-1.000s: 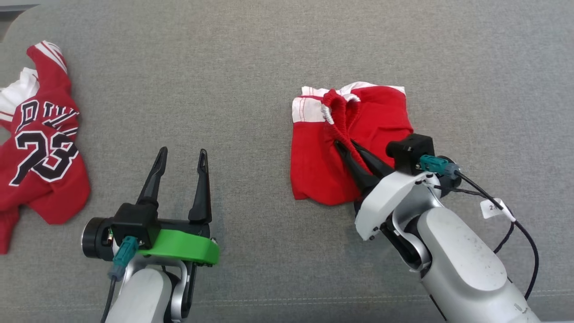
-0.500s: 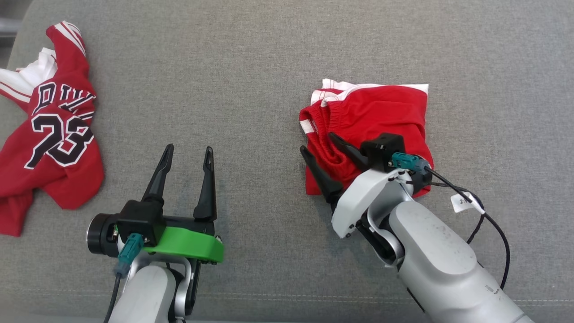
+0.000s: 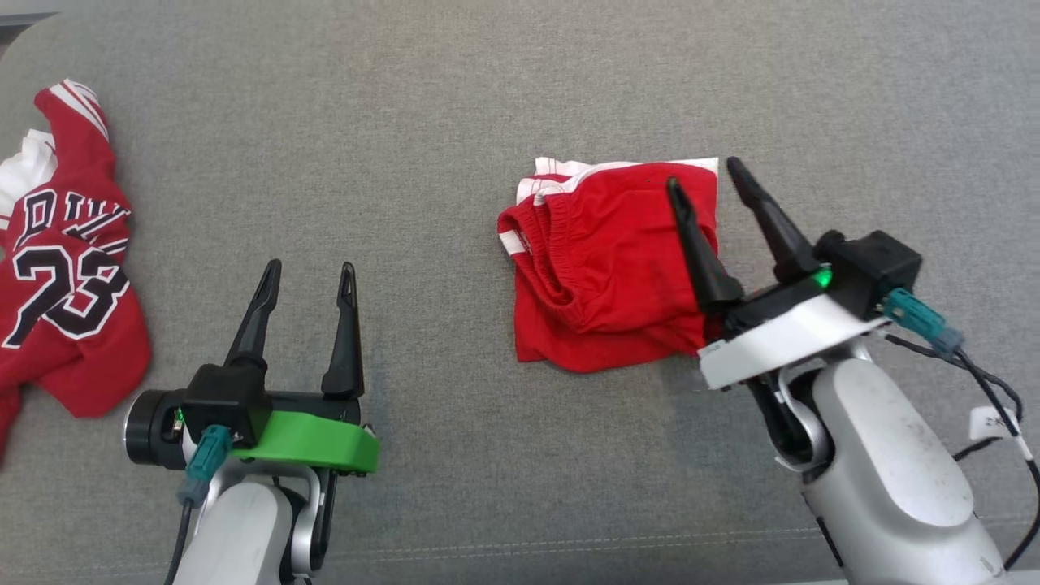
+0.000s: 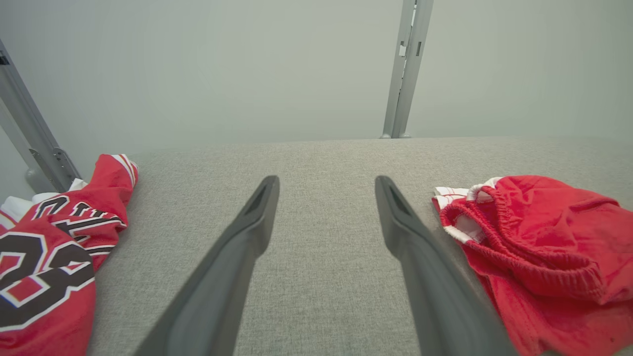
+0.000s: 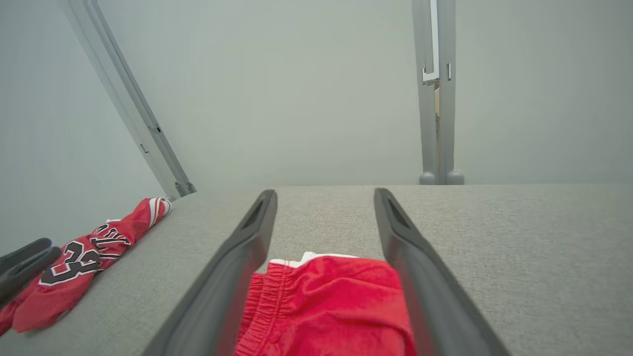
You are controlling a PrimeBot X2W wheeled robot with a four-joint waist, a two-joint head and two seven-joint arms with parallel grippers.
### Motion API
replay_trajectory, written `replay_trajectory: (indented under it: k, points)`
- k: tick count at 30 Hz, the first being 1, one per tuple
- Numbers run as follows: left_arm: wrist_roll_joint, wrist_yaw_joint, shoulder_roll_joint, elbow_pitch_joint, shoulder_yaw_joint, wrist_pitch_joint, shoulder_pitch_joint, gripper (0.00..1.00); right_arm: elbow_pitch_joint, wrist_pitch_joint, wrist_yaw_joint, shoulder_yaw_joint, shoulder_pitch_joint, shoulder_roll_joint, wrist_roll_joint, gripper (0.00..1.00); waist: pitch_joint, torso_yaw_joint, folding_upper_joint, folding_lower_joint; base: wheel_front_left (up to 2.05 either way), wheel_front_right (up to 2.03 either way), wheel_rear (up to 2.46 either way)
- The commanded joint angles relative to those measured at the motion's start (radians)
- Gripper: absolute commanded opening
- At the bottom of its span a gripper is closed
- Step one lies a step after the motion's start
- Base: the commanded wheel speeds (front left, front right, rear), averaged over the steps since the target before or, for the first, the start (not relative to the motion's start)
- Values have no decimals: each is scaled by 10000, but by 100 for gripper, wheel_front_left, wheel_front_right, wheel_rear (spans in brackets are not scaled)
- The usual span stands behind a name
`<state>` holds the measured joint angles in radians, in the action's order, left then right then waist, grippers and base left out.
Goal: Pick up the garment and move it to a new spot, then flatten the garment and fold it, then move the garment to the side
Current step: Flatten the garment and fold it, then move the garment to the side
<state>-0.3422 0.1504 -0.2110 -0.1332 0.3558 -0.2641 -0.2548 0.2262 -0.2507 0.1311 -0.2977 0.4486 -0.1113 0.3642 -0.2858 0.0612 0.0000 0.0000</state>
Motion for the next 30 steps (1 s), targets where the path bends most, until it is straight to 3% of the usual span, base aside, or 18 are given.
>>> replay_trajectory:
  k: [1, 8, 21, 30]
  points:
    - [55, 72, -130, 66, -87, -4, 98, 100, -232, -75, -8, 401, -352, -65, -202, 100, 214, -266, 0, 0, 0, 0, 0]
    - [0, 173, -356, 217, -176, 72, 313, 100, -818, 142, -7, 2077, -1526, -261, -1110, 100, 530, -583, 0, 0, 0, 0, 0]
    - [-126, 384, -497, 486, -182, 269, 781, 100, -1353, 766, -8, 2829, -3183, -327, -1782, 100, 943, -718, 0, 0, 0, 0, 0]
    - [-139, 439, -539, 610, -130, 336, 702, 100, -1514, 1009, -8, 2870, -3346, -370, -1816, 100, 880, -576, 0, 0, 0, 0, 0]
